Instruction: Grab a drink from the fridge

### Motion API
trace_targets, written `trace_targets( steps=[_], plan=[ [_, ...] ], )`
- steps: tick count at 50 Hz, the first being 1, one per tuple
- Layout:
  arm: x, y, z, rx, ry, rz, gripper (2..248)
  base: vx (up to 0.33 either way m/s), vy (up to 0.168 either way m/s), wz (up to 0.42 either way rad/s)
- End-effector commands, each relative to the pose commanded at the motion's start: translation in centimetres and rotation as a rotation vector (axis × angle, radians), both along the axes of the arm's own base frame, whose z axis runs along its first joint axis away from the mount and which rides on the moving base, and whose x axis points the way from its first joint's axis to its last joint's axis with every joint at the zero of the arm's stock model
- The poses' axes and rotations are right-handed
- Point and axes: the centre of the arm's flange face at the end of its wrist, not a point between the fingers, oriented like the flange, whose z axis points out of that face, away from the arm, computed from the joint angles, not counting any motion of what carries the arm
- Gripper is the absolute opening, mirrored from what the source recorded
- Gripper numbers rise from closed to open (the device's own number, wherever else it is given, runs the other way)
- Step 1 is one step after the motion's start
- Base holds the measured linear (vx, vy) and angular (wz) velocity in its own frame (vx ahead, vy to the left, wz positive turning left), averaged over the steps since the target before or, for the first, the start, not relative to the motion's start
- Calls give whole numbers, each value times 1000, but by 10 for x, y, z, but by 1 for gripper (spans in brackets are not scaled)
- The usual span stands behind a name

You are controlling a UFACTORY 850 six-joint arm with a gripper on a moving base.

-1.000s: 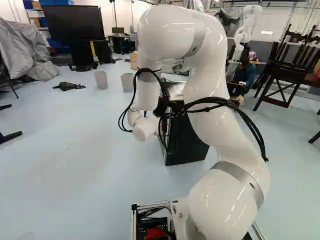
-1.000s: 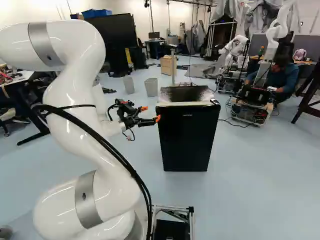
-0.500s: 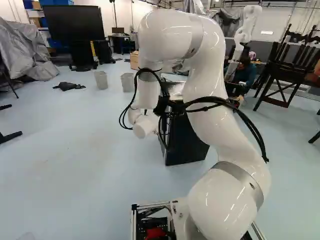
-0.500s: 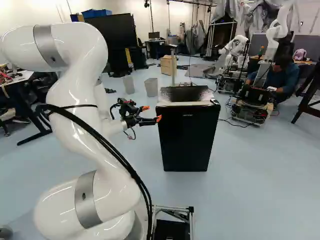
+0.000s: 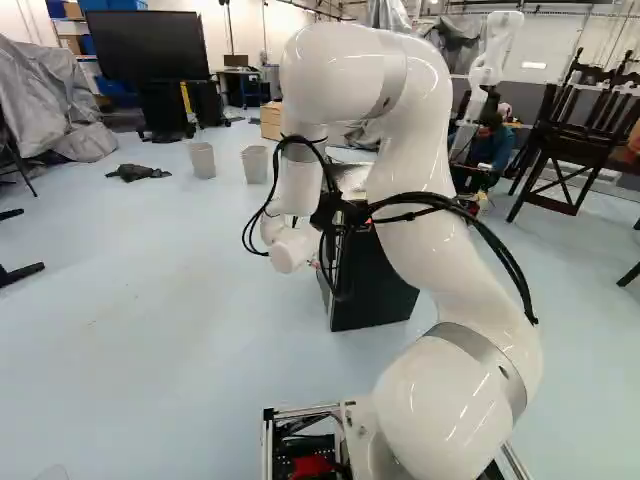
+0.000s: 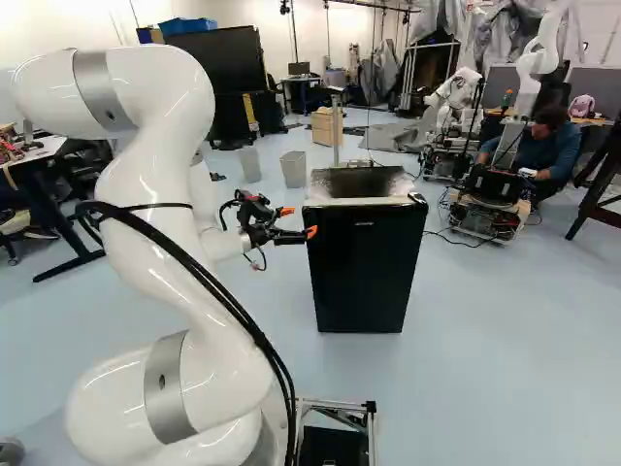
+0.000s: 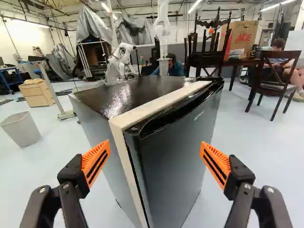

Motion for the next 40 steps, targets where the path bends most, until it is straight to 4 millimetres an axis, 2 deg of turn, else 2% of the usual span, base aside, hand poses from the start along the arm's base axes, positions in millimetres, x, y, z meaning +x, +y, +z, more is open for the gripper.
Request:
trace_targets(
  steps=[40],
  plan=[
    [12, -18, -1, 4, -8, -47, 247, 0, 0, 0]
  ],
)
